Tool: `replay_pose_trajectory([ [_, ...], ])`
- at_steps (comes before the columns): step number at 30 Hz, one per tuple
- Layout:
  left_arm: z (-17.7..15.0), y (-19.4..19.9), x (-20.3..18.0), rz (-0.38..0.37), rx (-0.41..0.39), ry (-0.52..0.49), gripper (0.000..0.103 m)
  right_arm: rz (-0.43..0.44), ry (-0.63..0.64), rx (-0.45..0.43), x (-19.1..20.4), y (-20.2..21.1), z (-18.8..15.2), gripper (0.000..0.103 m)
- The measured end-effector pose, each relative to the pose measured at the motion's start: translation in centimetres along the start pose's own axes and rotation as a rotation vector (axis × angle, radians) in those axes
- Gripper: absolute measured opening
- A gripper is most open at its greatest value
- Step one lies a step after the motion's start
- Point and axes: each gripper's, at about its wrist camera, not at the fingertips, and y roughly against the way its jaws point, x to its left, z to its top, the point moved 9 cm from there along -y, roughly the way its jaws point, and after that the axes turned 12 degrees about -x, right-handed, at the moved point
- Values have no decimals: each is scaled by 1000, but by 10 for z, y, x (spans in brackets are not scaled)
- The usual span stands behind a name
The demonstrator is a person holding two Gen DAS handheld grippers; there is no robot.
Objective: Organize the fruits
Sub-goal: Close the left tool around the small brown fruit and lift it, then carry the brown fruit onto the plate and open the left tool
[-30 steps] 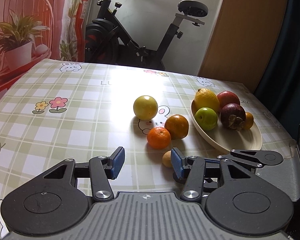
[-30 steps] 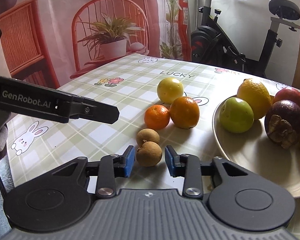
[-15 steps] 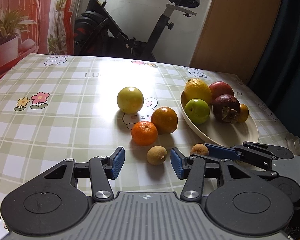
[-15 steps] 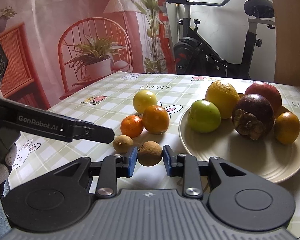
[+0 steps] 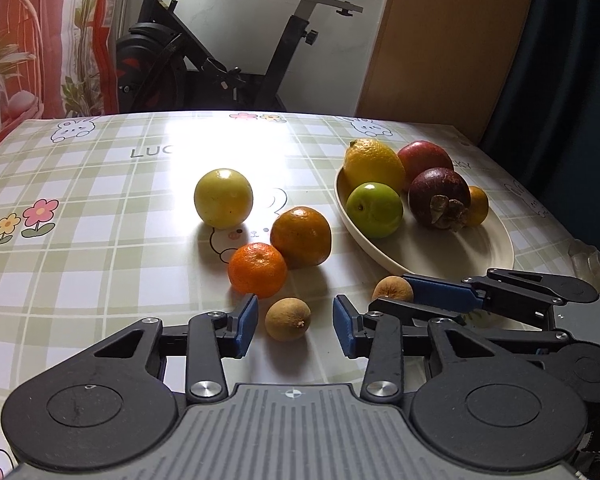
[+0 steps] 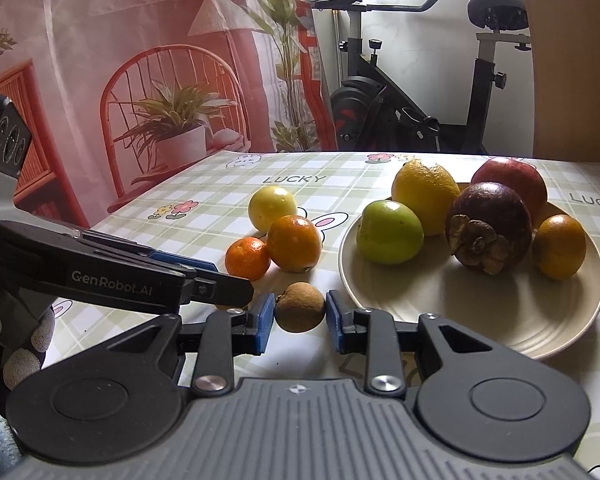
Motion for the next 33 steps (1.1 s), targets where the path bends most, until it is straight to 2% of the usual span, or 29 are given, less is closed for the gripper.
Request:
replay_pose_trajectory([
  [4,-3,-5,4,2,14,21,41,-2,-5,6,1,-1,-1,31],
  [7,-6,-6,6,6,22,24,28,-2,-7,12,1,-2,-1,31],
  [33,-8,15,2,36,-28,29,28,-7,0,-5,2,1,0,31],
])
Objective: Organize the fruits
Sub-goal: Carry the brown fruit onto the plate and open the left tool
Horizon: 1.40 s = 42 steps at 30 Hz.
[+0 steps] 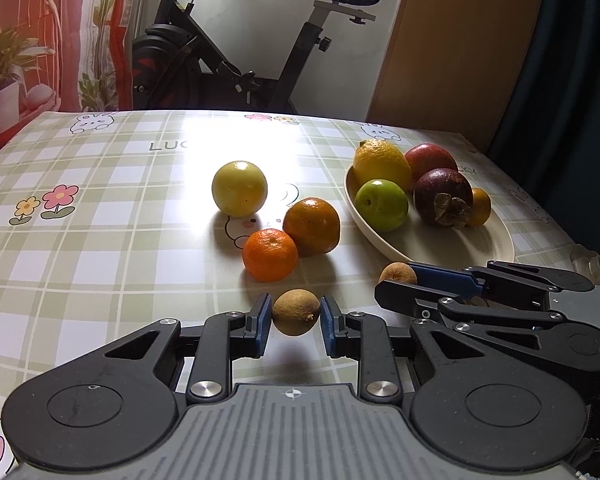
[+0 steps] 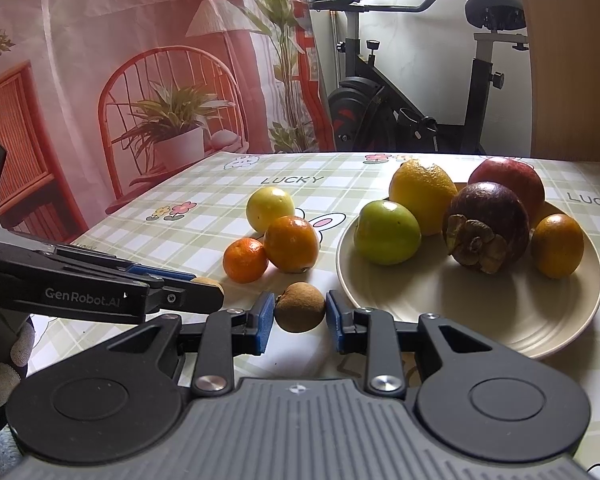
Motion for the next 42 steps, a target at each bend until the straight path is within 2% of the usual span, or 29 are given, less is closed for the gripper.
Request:
replay_pose_trajectory([
  [10,2,4,-4,-2,-5,-8,28,-4,6,-27,0,5,3,31],
  [15,17,7,-13,-25,-26,-31,28,-32,33,-75,-7,19,10,31],
  [18,29,3,-25,-56,-36,-39,28,-83,34,-99,-26,27,15,31],
  [26,35,-22,-73,-159,0,-28,28,-230,10,-129,-88,44,24,31],
  [32,31,-50,-113,-213,35,-73,28,-266,34,-122,-111,50,25,31],
  [35,30,-62,-126,-228,48,-87,28,-269,-4,-116,-119,49,25,31],
  [42,22,-90,-133,-229,103,-75,28,-311,-89,-113,-135,52,23,31],
])
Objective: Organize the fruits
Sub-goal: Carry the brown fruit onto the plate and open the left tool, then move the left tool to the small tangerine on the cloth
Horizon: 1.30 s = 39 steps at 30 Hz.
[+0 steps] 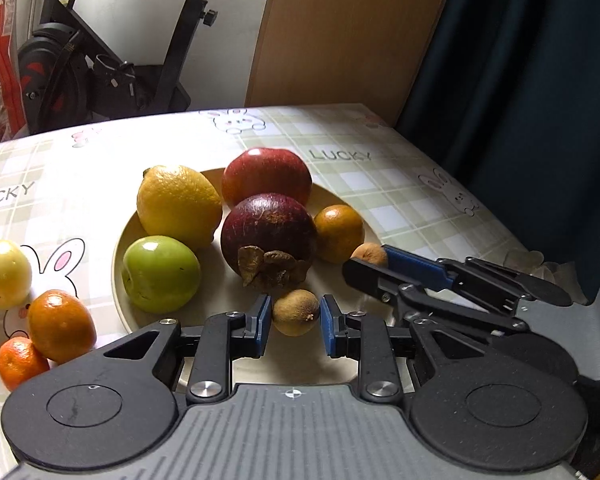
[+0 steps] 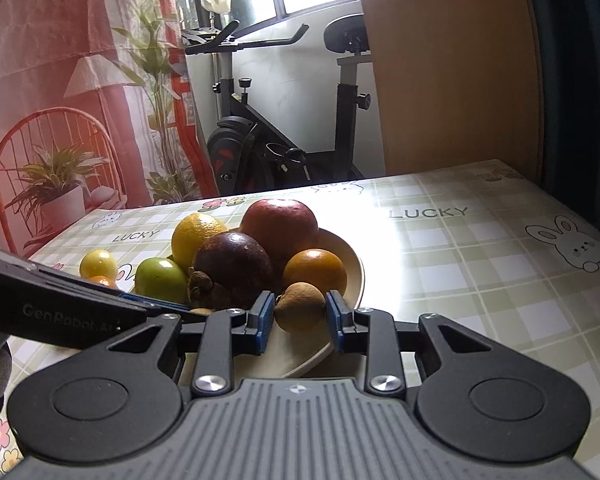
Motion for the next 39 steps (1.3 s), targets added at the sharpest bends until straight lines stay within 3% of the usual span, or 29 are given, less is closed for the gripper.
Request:
replay_pose_trajectory([
  [16,-2,-3,1,26,6,-2,30,7,-13,-4,0,0,2,33],
  [22,1,13,4,50,-37,6,43,10,-14,-18,0,2,3,38],
  [32,8,46,16,102,-120,22,44,18,-26,-33,-1,5,3,40],
  [39,15,74,50,178,-171,79,44,22,-27,-41,0,8,4,40],
])
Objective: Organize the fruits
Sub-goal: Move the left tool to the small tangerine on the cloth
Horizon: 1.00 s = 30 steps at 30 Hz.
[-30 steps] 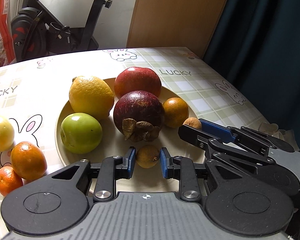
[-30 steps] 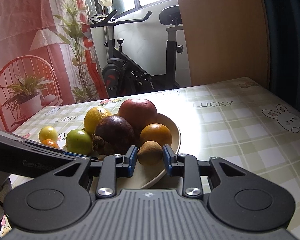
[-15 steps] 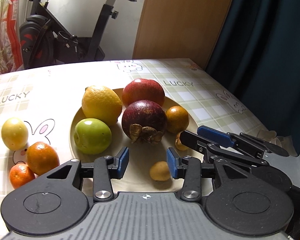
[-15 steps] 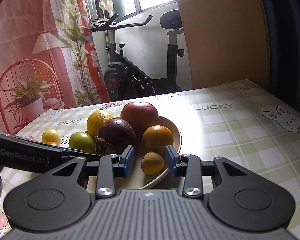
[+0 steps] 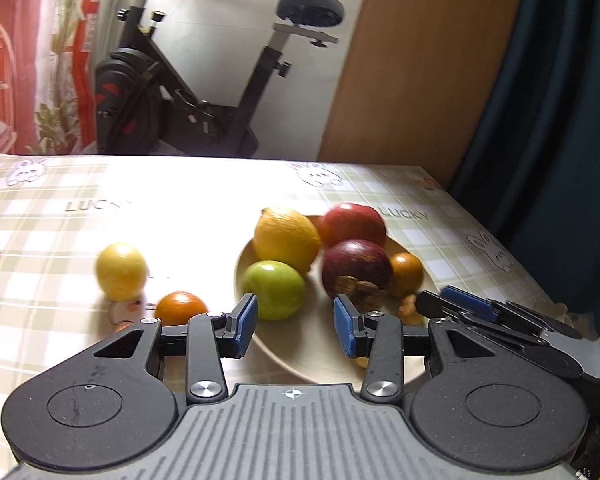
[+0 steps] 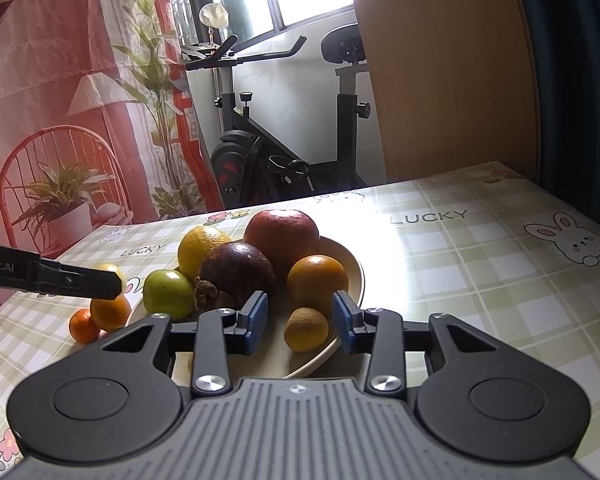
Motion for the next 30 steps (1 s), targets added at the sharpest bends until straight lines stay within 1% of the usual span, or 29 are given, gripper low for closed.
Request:
replay_pose_trajectory([
  [5,12,18,36,69,-30,28,45,-2,26,-1,5,2,0,40],
  [8,21,31,62,122,-52,39,45,26,63,-4,15,3,1,40],
  [11,33,43,83,162,-74,38,45,53,50,-3,29,2,1,40],
  [13,40,50,95,179,-82,30,45,78,63,-4,44,1,2,40],
  [19,48,61,114,180,-89,5,45,179,129,10,97,-14,1,40],
  [22,45,61,120,186,-85,9,46,226,176,26,123,-26,-1,40],
  [24,43,62,124,182,-84,16,48,257,195,43,138,-32,-4,40],
  [25,40,61,121,178,-81,17,54,271,203,53,145,-34,-6,40],
  [26,38,59,122,169,-81,18,55,288,213,66,154,-36,-9,40],
  [28,34,54,122,137,-64,13,55,317,232,91,168,-40,-17,40],
  [30,29,49,121,125,-42,5,55,342,248,119,181,-43,-27,40],
])
